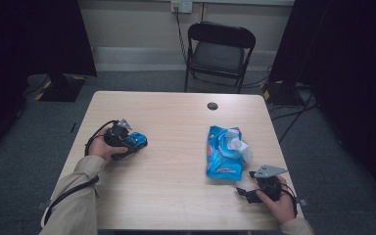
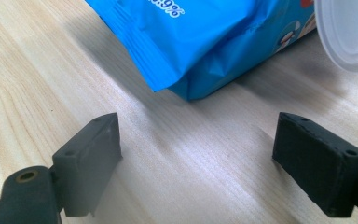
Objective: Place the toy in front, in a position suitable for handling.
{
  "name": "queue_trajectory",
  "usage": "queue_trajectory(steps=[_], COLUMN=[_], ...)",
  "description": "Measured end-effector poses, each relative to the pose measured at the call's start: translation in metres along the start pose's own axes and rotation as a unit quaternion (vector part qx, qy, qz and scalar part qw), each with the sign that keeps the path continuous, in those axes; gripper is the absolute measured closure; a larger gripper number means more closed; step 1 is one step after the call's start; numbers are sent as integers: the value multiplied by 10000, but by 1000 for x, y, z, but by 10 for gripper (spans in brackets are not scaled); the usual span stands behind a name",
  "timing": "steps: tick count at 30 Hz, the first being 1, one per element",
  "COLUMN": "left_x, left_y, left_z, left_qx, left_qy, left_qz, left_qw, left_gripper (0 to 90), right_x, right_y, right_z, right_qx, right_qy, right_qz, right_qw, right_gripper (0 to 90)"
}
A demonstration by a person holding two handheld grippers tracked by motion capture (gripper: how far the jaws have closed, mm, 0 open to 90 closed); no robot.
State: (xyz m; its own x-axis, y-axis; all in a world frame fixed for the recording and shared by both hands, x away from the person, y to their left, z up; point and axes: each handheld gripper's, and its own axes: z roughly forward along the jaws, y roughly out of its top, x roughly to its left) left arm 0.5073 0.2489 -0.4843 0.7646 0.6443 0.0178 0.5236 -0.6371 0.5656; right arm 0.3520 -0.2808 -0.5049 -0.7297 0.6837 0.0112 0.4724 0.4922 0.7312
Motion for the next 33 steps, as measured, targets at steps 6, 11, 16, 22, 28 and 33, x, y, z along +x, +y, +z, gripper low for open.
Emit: queue_trajectory(steps=[6,11,16,22,28,33], left_x=[2,3,4,2,2,-1], left_y=[1,8,10,10,12,13], left_z=[3,1,5,14,17,16], left_qx=[-134,-288,-245,-195,-232,-275], left_qy=[-8,15,-49,-33,-20,-8], left_qz=[-68,-141,-164,-188,-293,-237], left_qw=[9999,9995,9996,9996,9993,9993], left_gripper=[189,178,164,159,157,234], right_x=[0,0,0,0,0,0], right_y=[0,0,0,0,0,0], right_z=[0,0,0,0,0,0], right_qx=[-1,-1,3,-1,-2,-2], right_qy=[1,1,9,10,11,10], right_qz=[-1,0,-3,-5,-10,-10], right_qw=[10000,10000,10000,10000,10000,10000], right_gripper=[141,141,141,141,141,141])
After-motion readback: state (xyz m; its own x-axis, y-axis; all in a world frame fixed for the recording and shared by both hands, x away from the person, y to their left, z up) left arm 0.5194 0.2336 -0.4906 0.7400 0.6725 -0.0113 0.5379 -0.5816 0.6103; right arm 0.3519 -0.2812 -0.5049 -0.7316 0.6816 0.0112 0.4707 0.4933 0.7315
